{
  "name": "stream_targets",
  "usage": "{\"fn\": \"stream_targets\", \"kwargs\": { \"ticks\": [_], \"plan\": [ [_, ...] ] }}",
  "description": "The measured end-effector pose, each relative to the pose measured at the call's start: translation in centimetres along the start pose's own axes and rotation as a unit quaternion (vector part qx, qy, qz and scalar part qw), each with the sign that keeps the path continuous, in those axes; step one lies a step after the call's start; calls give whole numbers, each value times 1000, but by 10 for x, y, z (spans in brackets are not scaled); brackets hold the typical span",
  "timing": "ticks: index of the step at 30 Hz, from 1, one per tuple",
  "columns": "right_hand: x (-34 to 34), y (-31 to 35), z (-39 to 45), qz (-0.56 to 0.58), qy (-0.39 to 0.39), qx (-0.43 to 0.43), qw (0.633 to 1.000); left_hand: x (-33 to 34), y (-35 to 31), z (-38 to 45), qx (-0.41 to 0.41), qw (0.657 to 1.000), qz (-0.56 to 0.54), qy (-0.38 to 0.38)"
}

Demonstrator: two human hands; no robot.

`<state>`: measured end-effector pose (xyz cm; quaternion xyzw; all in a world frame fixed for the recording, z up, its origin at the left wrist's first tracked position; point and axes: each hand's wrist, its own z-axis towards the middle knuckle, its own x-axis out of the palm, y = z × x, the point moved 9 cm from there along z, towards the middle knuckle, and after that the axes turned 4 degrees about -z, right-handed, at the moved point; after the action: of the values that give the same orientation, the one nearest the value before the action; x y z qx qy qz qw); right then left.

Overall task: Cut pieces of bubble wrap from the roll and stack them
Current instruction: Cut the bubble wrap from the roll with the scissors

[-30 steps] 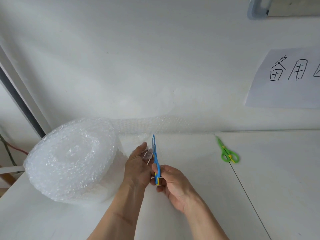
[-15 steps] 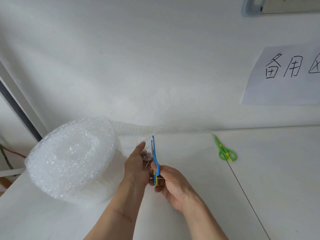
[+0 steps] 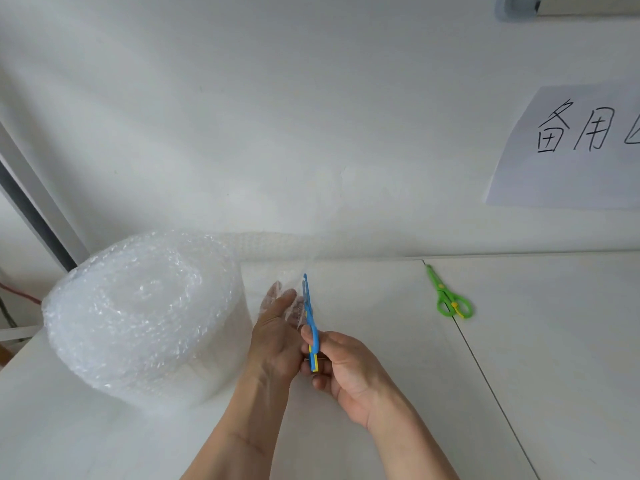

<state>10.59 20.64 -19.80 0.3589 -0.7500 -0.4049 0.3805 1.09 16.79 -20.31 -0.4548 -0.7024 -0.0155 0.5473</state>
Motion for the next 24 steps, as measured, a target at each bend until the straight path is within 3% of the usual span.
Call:
{"fn": "stream_targets", "kwargs": {
  "ticks": [8, 14, 24],
  "plan": [
    [3, 2, 0, -2, 23, 11, 1000, -10, -8, 15, 27, 998, 33, -35],
    [3, 3, 0, 2, 31, 14, 999, -11, 1, 14, -28, 998, 46, -32],
    [-4, 2, 2, 4, -1, -37, 999, -1, 5, 6, -47, 997, 52, -34]
  ]
}}
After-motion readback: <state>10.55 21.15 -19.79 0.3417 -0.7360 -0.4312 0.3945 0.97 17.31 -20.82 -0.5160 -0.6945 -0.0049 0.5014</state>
